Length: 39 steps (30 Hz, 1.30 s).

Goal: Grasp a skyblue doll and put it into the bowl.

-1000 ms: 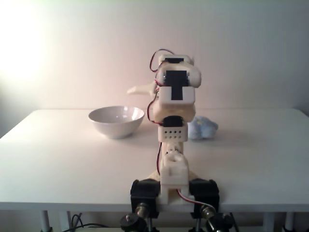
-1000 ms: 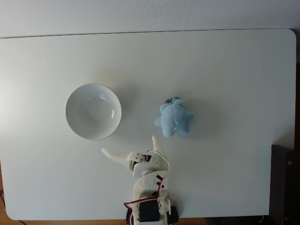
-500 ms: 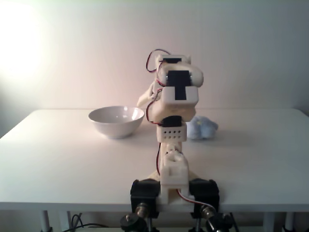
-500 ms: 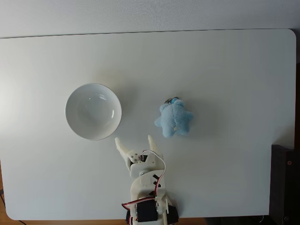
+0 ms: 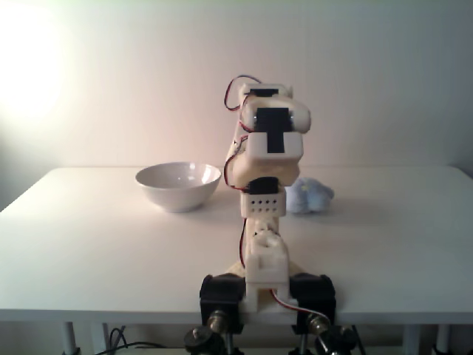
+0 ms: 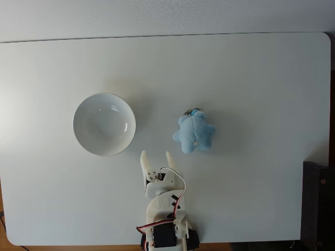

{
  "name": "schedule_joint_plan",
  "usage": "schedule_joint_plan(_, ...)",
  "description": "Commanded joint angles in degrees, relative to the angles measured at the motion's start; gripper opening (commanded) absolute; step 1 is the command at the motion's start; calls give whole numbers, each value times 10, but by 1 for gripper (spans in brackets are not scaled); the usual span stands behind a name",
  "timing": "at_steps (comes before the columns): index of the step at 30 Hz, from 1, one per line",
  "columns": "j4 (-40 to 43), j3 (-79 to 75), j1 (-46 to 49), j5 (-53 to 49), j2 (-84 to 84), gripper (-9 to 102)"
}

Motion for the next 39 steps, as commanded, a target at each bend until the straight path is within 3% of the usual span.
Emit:
schedule_joint_plan(1,18,-19,-4,-4,4,26)
schedule_joint_plan(9,59,-19,2,-4,4,23)
schedule_joint_plan(39,58,-11,-2,-4,4,23)
